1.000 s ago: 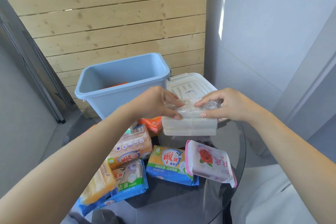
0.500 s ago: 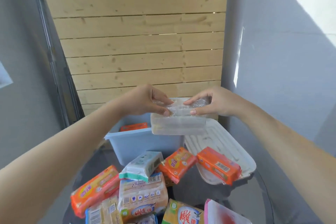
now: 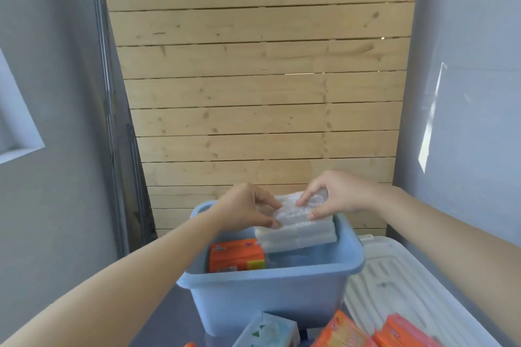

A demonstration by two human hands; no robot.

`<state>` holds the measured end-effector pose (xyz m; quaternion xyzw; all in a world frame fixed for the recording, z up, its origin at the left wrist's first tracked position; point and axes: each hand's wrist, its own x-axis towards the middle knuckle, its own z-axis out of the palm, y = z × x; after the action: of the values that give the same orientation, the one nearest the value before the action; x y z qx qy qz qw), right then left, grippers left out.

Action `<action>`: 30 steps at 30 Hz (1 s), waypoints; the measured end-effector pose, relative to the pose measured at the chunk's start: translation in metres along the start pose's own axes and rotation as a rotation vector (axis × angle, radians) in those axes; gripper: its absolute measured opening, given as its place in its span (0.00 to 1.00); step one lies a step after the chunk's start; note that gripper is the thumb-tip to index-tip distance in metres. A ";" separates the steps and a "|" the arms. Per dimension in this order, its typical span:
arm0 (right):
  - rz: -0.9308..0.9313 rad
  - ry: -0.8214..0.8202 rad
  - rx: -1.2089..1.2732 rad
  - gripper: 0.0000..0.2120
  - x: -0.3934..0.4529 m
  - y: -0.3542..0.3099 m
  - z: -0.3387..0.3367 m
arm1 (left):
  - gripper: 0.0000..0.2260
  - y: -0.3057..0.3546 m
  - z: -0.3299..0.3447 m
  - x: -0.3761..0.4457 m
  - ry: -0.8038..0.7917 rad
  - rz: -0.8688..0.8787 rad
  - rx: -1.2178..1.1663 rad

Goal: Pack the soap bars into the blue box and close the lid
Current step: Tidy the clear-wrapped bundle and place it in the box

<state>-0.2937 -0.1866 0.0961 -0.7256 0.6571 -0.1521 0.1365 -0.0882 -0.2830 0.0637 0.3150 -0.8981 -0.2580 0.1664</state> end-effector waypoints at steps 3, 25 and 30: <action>0.026 -0.076 -0.056 0.13 0.016 0.002 0.001 | 0.15 -0.017 0.013 0.009 0.024 0.007 -0.041; 0.072 -0.119 -0.484 0.17 0.034 0.025 0.063 | 0.17 -0.028 0.056 0.027 -0.132 -0.070 0.279; 0.024 -0.112 -0.664 0.14 0.040 0.021 0.070 | 0.17 -0.031 0.061 0.032 -0.111 -0.087 0.294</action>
<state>-0.2815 -0.2289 0.0254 -0.7297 0.6709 0.1122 -0.0697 -0.1253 -0.3030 0.0013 0.3597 -0.9195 -0.1475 0.0575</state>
